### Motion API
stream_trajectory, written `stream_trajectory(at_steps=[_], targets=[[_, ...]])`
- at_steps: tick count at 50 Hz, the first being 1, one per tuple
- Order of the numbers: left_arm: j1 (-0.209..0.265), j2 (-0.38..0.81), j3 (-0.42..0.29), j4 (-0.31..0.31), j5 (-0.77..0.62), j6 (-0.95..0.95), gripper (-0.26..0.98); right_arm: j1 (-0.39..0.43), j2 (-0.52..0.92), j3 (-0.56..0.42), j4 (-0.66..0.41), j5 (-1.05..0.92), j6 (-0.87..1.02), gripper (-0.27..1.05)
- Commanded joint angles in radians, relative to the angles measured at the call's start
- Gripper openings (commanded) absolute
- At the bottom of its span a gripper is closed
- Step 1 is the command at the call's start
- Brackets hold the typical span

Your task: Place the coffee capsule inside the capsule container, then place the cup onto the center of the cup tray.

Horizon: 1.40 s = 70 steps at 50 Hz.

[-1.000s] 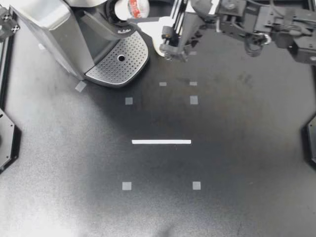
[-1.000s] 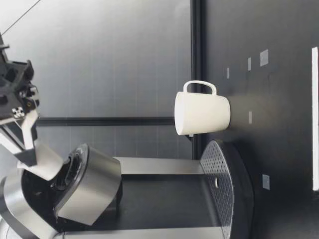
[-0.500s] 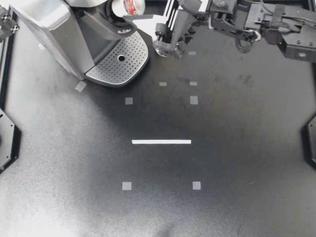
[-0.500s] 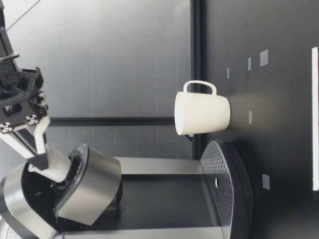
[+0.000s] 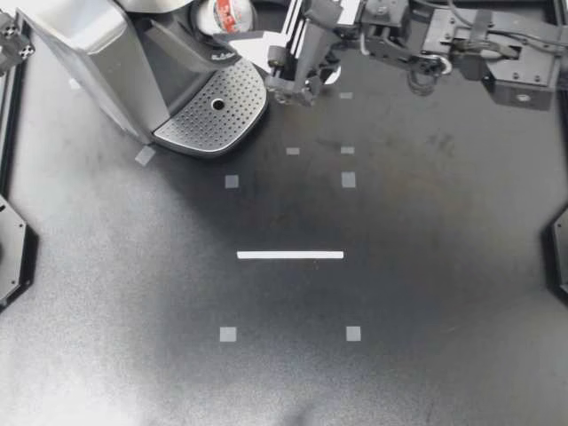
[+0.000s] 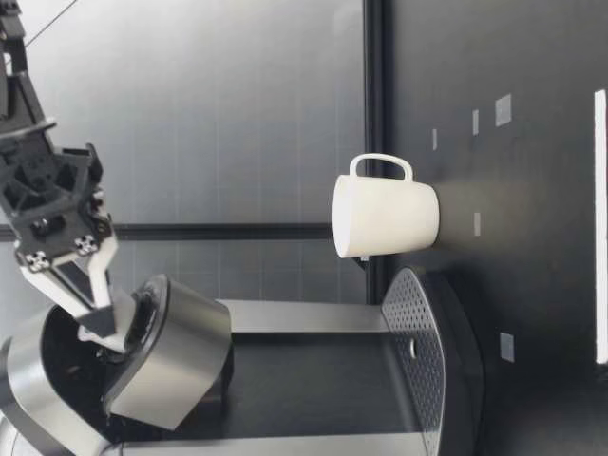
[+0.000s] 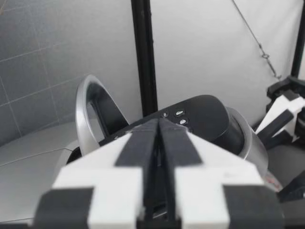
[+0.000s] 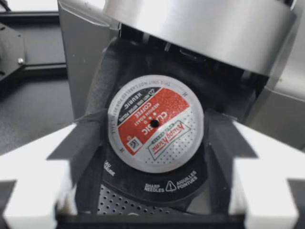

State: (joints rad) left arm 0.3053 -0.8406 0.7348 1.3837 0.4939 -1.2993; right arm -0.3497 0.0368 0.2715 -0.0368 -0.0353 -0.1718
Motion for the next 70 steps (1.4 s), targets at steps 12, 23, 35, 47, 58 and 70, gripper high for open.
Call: stream_trajectory(at_steps=[12, 23, 35, 47, 58, 70], targets=[[0.002, 0.002, -0.011, 0.003, 0.002, 0.000, 0.11, -0.006, 0.009, -0.055, -0.034, 0.008, 0.003, 0.80], [0.002, 0.002, -0.011, 0.003, 0.003, 0.000, 0.11, 0.014, -0.029, -0.049, -0.034, 0.000, 0.003, 0.80], [0.002, 0.000, -0.009, 0.005, 0.014, 0.002, 0.11, 0.026, -0.092, -0.005, -0.032, -0.023, 0.006, 0.80], [0.002, -0.002, -0.012, 0.031, 0.163, -0.002, 0.11, 0.064, -0.244, 0.138, -0.018, -0.069, 0.014, 0.79], [0.002, -0.005, -0.015, 0.083, 0.241, -0.005, 0.11, 0.138, -0.414, 0.313, 0.018, -0.163, 0.046, 0.72], [0.048, 0.029, -0.008, 0.097, 0.284, -0.029, 0.11, 0.178, -0.569, 0.511, 0.021, -0.357, 0.137, 0.48]])
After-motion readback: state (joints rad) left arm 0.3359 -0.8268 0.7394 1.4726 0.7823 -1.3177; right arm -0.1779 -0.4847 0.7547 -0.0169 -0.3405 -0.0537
